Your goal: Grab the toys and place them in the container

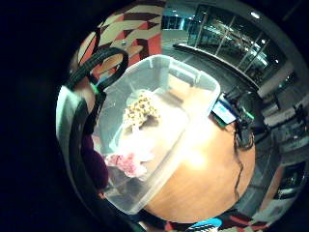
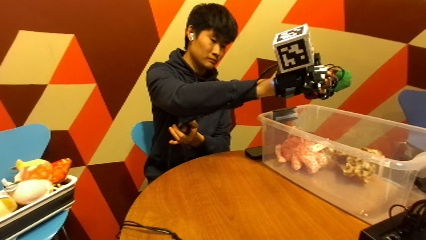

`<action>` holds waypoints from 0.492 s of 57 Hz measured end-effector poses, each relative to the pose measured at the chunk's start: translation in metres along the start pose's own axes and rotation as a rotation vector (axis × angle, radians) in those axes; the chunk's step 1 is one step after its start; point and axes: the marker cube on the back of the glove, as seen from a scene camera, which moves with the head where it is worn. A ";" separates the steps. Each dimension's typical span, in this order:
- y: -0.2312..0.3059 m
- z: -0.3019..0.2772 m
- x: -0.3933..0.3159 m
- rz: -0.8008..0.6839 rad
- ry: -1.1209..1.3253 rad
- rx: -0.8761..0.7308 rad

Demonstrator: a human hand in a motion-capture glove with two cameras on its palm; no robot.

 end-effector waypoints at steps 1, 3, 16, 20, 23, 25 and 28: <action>0.000 0.000 0.002 0.017 0.012 -0.002; 0.001 -0.001 0.006 0.047 0.045 -0.011; 0.022 -0.018 0.028 0.086 0.092 -0.093; 0.033 -0.030 0.034 0.078 0.094 -0.051; 0.043 -0.038 0.038 0.070 0.104 -0.028; 0.051 -0.044 0.041 0.065 0.104 -0.016; 0.065 -0.054 0.049 0.072 0.116 0.007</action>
